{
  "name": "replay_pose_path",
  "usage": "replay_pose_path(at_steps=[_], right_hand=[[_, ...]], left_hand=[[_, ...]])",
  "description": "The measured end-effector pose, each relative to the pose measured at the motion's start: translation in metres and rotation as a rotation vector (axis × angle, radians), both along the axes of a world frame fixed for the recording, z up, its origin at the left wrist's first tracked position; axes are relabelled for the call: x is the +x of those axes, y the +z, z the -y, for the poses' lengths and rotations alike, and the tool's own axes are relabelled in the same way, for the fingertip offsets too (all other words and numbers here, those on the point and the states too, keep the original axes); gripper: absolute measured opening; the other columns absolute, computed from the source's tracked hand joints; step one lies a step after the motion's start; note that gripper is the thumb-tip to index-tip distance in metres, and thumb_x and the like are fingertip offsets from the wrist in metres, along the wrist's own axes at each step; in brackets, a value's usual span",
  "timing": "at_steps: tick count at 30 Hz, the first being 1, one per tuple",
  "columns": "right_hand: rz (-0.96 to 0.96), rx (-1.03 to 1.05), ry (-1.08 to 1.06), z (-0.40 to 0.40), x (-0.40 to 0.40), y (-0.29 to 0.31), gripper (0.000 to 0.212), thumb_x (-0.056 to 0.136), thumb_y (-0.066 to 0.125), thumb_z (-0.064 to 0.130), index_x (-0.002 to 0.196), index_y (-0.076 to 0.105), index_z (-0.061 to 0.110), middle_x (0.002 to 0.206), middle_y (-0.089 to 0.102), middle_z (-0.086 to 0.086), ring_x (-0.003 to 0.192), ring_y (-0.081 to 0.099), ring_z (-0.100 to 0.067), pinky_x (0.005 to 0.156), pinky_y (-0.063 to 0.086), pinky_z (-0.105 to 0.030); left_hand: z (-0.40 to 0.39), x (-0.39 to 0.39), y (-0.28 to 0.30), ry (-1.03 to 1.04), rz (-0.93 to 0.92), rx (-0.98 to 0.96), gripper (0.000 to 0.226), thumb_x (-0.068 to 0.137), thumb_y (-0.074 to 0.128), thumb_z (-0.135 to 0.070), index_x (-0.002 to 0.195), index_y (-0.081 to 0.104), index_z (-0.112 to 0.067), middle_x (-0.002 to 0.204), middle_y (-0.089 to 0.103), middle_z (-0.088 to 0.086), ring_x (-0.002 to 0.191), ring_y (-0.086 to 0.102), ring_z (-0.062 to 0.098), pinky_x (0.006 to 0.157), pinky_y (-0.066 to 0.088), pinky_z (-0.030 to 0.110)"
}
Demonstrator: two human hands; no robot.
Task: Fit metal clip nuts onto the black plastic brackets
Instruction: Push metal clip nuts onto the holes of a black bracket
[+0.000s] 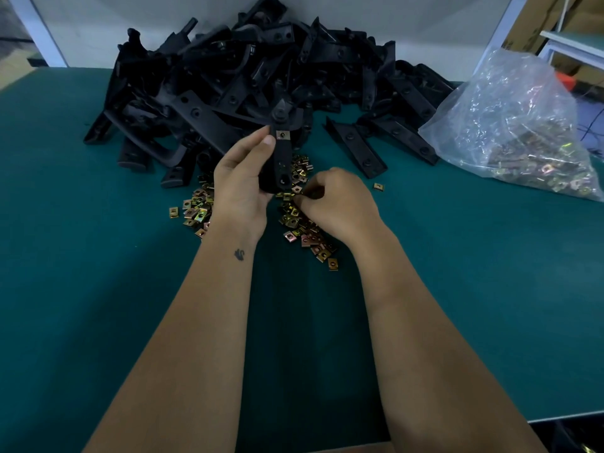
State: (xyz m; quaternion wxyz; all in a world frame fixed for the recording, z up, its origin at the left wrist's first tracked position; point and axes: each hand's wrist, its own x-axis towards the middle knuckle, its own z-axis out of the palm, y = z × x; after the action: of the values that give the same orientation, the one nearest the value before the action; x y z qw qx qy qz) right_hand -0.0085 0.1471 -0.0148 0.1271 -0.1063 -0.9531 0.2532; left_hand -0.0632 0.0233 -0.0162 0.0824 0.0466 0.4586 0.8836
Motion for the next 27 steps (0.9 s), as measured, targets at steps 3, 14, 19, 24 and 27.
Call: replay_pose_path(at_steps=[3, 14, 19, 24, 27], right_hand=[[-0.031, -0.04, 0.043, 0.0, -0.001, -0.001, 0.012, 0.085, 0.068, 0.025, 0.091, 0.074, 0.017, 0.074, 0.048, 0.014, 0.089, 0.059, -0.02, 0.075, 0.051, -0.035], [-0.226, -0.611, -0.03, -0.006, -0.002, 0.003, 0.014, 0.088, 0.069, 0.009, 0.092, 0.069, 0.022, 0.082, 0.07, 0.007, 0.07, 0.063, 0.002, 0.064, 0.046, -0.01], [-0.327, -0.851, 0.038, -0.006, 0.0, 0.007, 0.025, 0.089, 0.064, -0.002, 0.095, 0.074, 0.019, 0.086, 0.073, 0.005, 0.075, 0.067, 0.001, 0.071, 0.049, -0.013], [-0.38, -0.936, 0.097, -0.006, 0.0, 0.008, 0.031, 0.087, 0.066, -0.003, 0.09, 0.076, 0.026, 0.094, 0.075, 0.006, 0.095, 0.066, -0.004, 0.082, 0.048, -0.014], [-0.393, -1.007, 0.112, -0.006, -0.001, 0.008, 0.03, 0.086, 0.066, -0.005, 0.09, 0.076, 0.023, 0.091, 0.075, 0.008, 0.093, 0.067, -0.002, 0.081, 0.048, -0.013]], left_hand=[[-0.001, 0.0, 0.0, 0.001, 0.004, -0.015, 0.013, 0.092, 0.066, -0.009, 0.096, 0.073, -0.019, 0.094, 0.076, -0.001, 0.089, 0.071, 0.01, 0.068, 0.056, 0.029], [0.0, -0.001, 0.0, 0.041, 0.038, -0.005, 0.012, 0.092, 0.066, -0.01, 0.095, 0.073, -0.019, 0.091, 0.076, -0.001, 0.088, 0.071, 0.013, 0.074, 0.058, 0.032], [0.0, 0.001, 0.001, 0.02, 0.038, -0.026, 0.012, 0.093, 0.065, -0.011, 0.098, 0.073, -0.018, 0.094, 0.076, 0.001, 0.091, 0.071, 0.014, 0.083, 0.056, 0.035], [0.0, 0.004, 0.003, -0.01, 0.048, -0.03, 0.018, 0.094, 0.063, -0.011, 0.11, 0.071, -0.013, 0.104, 0.074, 0.005, 0.096, 0.07, 0.016, 0.074, 0.056, 0.028], [-0.001, 0.006, 0.006, -0.061, 0.025, -0.017, 0.03, 0.096, 0.055, -0.007, 0.123, 0.065, -0.005, 0.12, 0.069, 0.015, 0.11, 0.065, 0.024, 0.083, 0.055, 0.031]])
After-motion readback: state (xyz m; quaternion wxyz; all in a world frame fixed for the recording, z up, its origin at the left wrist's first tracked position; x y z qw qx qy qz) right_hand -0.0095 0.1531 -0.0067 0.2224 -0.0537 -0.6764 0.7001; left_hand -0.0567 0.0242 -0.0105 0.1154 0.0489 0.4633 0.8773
